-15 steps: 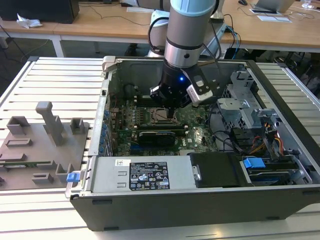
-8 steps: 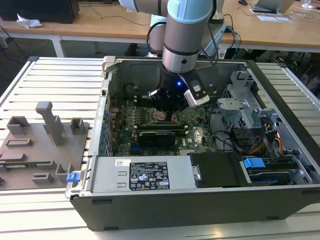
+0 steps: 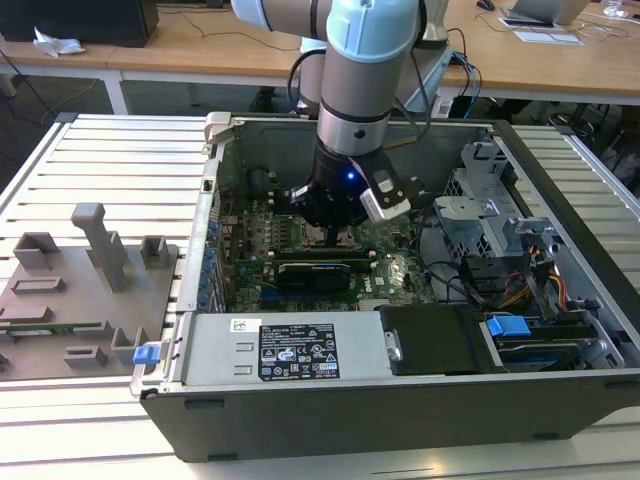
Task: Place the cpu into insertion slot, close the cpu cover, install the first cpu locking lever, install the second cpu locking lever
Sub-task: 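Install the second cpu locking lever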
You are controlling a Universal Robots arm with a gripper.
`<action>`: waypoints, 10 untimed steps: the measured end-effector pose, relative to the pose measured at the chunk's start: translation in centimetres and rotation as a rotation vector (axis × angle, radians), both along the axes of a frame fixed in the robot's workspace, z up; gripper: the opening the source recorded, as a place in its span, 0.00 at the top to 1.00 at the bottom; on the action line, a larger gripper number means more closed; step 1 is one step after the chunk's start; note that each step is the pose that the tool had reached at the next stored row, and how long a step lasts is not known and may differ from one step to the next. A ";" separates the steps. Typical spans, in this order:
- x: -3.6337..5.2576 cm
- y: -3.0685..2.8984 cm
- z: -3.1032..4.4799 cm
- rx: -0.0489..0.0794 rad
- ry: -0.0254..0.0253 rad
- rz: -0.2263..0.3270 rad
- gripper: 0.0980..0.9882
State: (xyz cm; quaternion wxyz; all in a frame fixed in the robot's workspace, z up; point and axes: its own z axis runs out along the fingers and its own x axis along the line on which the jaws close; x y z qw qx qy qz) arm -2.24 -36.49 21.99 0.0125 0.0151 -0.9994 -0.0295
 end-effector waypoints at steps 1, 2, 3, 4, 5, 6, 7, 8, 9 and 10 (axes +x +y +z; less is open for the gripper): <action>-0.13 -0.35 -0.03 0.003 -0.0001 0.002 0.99; -0.23 -0.57 -0.04 0.004 0.0000 0.006 0.99; -0.36 -0.64 -0.05 0.009 -0.0001 0.011 0.99; -0.43 -0.64 -0.06 0.013 -0.0001 0.015 0.99; -0.52 -0.64 -0.08 0.017 0.0000 0.020 0.99; -0.65 -0.64 -0.12 0.023 0.0000 0.028 0.99; -0.74 -0.64 -0.15 0.026 0.0000 0.033 0.99; -1.00 -0.64 -0.24 0.034 0.0000 0.045 0.99; -1.13 -0.65 -0.27 0.036 0.0000 0.049 0.99; -1.27 -0.66 -0.30 0.038 0.0001 0.052 0.99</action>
